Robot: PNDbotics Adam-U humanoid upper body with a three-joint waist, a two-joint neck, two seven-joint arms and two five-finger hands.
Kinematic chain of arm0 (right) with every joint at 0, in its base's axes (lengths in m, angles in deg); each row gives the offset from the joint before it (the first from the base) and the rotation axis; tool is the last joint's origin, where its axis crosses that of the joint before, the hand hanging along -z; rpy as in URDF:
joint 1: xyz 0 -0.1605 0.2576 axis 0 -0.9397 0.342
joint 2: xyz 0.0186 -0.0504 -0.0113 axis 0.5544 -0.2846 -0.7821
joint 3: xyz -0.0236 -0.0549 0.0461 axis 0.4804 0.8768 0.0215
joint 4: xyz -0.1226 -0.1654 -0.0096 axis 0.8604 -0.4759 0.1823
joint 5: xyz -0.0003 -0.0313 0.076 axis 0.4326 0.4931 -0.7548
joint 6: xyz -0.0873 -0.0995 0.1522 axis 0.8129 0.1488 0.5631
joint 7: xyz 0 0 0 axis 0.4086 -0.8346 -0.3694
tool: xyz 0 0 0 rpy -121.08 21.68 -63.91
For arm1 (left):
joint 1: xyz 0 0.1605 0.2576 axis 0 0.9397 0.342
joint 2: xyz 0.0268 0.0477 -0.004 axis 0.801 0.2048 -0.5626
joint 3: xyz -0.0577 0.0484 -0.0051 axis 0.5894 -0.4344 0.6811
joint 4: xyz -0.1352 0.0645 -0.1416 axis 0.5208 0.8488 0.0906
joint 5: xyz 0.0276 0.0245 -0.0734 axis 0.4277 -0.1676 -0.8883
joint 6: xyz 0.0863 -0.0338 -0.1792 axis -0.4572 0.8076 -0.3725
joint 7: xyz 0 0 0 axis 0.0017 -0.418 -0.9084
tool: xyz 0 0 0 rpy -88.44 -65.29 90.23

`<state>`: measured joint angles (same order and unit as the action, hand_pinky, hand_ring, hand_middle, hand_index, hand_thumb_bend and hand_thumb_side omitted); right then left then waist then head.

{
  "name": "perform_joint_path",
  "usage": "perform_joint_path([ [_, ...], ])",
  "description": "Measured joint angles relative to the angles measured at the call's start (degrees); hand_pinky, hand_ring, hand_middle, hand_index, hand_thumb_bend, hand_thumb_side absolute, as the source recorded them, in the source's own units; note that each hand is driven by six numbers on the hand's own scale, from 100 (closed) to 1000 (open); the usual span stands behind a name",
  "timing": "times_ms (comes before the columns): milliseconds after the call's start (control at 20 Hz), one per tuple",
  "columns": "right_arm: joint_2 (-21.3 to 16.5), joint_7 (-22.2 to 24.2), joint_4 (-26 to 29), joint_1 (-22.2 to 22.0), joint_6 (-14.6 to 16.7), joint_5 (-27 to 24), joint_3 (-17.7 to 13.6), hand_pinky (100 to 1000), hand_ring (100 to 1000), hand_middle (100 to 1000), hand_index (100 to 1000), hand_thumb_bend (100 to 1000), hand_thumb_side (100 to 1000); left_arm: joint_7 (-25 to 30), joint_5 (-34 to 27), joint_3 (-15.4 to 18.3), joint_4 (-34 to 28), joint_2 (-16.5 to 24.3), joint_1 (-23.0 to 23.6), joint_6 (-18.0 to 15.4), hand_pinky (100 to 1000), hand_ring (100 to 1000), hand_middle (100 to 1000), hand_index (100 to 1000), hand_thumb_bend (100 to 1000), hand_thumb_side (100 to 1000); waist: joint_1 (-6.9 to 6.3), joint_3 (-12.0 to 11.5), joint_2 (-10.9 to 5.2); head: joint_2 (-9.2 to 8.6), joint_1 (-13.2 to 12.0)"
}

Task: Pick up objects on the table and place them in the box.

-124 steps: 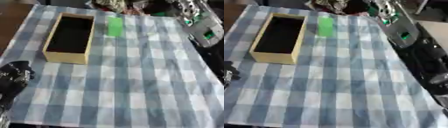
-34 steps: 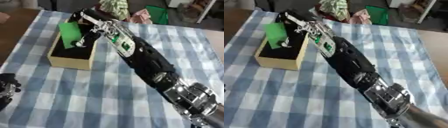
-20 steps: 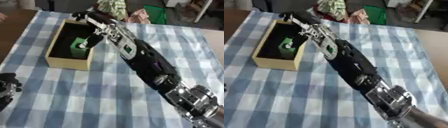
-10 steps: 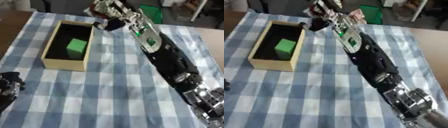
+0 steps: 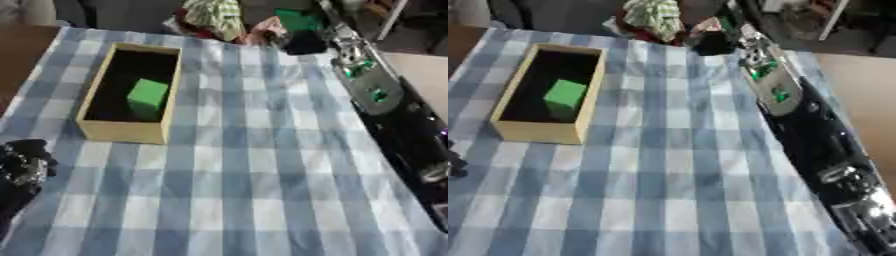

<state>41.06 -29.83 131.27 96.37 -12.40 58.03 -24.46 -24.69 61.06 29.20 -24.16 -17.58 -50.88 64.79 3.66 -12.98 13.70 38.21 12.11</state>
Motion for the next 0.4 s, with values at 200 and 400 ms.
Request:
perform_joint_path([
  [200, -2.4, -4.1, 0.5, -4.7, -0.5, -4.1, -3.3, 714, 908, 728, 930, 478, 103, -0.2, 0.0, 0.2, 0.0, 0.0, 0.1, 0.0, 538, 556, 498, 654, 100, 248, -0.11, 1.1, 0.01, 0.09, -0.5],
  [400, -2.9, -8.4, 0.4, -8.4, 0.1, -8.4, -5.7, 700, 903, 714, 925, 475, 104, -0.3, 0.0, 0.3, 0.0, 0.0, 0.2, 0.0, 538, 555, 498, 654, 100, 248, -0.59, 1.7, 0.02, 0.47, -0.7],
])
